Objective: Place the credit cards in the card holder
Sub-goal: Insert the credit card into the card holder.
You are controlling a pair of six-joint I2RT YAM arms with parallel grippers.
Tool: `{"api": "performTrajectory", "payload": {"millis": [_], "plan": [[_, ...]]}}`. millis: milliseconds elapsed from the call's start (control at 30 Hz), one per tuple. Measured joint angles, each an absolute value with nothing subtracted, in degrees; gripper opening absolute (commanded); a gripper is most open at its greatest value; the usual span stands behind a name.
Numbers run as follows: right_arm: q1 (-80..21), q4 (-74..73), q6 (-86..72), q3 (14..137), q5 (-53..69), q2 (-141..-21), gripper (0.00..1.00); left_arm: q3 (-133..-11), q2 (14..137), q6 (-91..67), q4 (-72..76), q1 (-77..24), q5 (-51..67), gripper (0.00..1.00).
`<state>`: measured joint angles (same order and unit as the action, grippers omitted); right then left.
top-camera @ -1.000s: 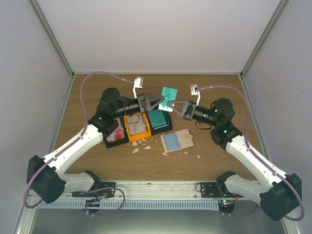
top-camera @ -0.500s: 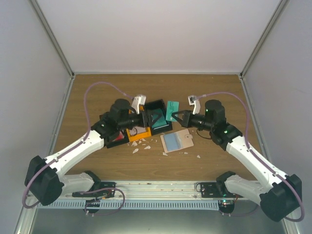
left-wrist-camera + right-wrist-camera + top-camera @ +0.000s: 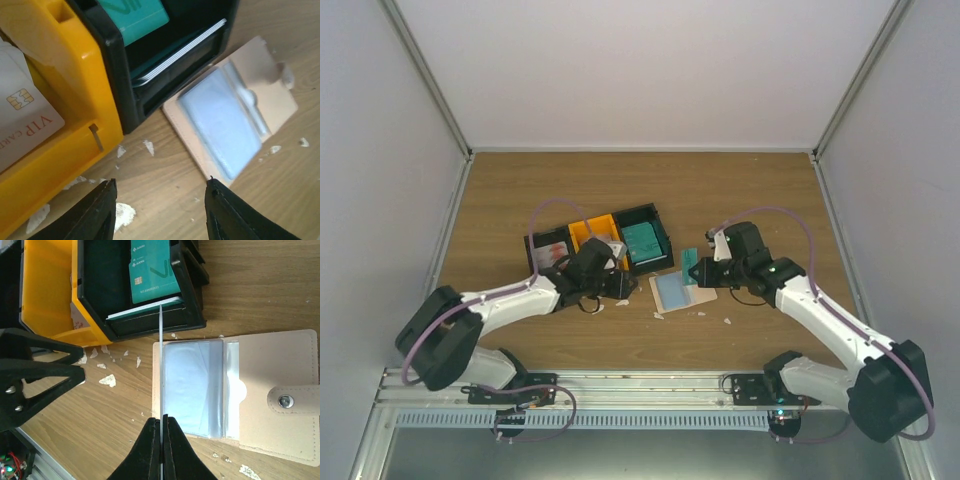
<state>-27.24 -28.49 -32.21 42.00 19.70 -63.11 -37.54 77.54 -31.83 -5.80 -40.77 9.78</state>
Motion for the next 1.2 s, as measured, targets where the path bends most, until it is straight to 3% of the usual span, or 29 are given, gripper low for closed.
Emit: {"api": "performTrajectory", "payload": {"millis": [300, 833, 1200], "plan": [[-27.2, -27.8, -31.3, 40.2, 20.3, -65.5, 0.0, -41.4, 88.0, -30.4, -6.1, -40.8, 8.2, 0.43], [-19.0, -17.0, -25.2, 35.9, 29.7, -78.1, 0.01, -45.0, 91.0, -29.9, -5.3, -39.4, 4.9, 0.46], [-18.5, -9.3, -26.5, 30.6, 34.3, -80.5, 0.01, -42.6, 91.0, -34.2, -3.1, -42.4, 7.9, 0.4]]}}
